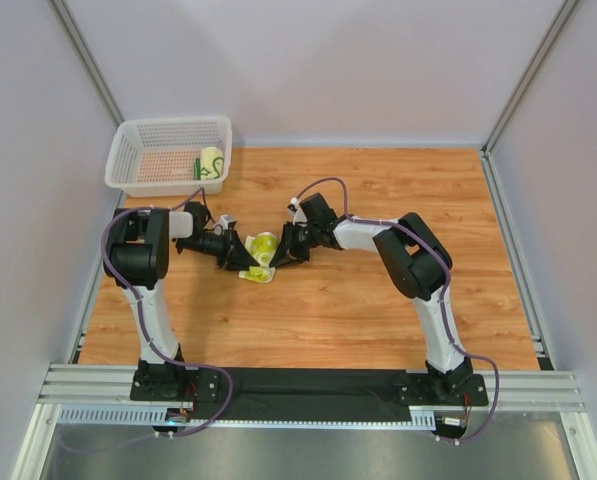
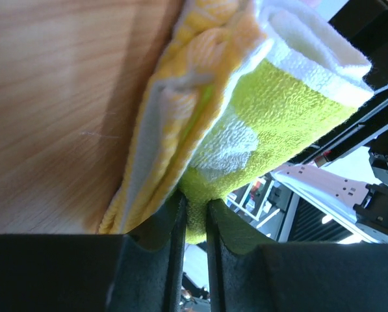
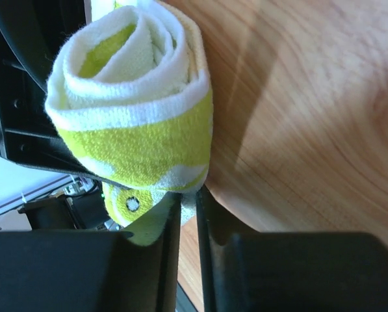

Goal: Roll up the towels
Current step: Roll the towel, then place the rolled towel into the container

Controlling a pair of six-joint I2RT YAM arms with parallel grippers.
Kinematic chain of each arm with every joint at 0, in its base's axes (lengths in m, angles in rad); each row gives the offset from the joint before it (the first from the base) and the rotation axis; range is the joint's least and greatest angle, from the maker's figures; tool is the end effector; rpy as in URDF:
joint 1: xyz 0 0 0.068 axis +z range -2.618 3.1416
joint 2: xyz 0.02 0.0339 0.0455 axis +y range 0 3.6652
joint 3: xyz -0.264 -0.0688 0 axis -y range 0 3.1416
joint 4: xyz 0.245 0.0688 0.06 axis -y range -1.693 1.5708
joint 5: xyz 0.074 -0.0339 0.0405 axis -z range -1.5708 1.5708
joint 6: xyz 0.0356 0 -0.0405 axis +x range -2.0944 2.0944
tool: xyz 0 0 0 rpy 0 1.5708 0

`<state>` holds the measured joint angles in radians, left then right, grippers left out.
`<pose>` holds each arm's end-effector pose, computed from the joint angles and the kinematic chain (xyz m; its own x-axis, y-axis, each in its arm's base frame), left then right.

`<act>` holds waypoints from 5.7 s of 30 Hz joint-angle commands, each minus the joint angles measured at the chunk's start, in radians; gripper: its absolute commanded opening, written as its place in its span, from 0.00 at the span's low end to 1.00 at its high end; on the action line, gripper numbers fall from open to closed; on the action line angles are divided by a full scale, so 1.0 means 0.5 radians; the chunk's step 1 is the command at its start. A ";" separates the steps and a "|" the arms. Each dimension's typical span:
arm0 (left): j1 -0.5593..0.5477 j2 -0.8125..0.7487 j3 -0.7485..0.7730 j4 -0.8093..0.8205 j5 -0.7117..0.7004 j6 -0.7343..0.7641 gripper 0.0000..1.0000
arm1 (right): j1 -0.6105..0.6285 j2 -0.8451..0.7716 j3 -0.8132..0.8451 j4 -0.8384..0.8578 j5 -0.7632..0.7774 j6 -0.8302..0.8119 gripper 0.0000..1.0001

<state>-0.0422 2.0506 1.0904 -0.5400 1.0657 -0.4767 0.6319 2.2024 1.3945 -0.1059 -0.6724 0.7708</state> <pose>0.3363 -0.0454 0.0904 -0.9232 -0.1832 0.3379 -0.3844 0.4466 -0.8080 0.3506 0.2841 0.1103 -0.9942 -0.0523 -0.0945 -0.1065 0.6175 0.7793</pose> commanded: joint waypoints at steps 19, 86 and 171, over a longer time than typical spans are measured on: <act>-0.106 -0.235 0.283 -0.592 -0.836 0.042 0.54 | 0.068 -0.263 0.177 -0.055 0.182 0.042 0.00; -0.523 -0.420 0.319 -0.322 -1.321 0.303 1.00 | 0.031 -0.481 0.319 -0.844 0.372 -0.216 0.45; 0.189 0.869 2.814 -0.757 -2.693 0.242 0.00 | -0.432 -0.923 -0.126 -1.236 0.305 -0.357 0.35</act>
<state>0.0429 2.4969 2.4565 -0.9035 -0.2878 -0.3267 0.4175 1.7336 1.3262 -0.7189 -0.5278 0.5793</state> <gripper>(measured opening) 0.079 0.352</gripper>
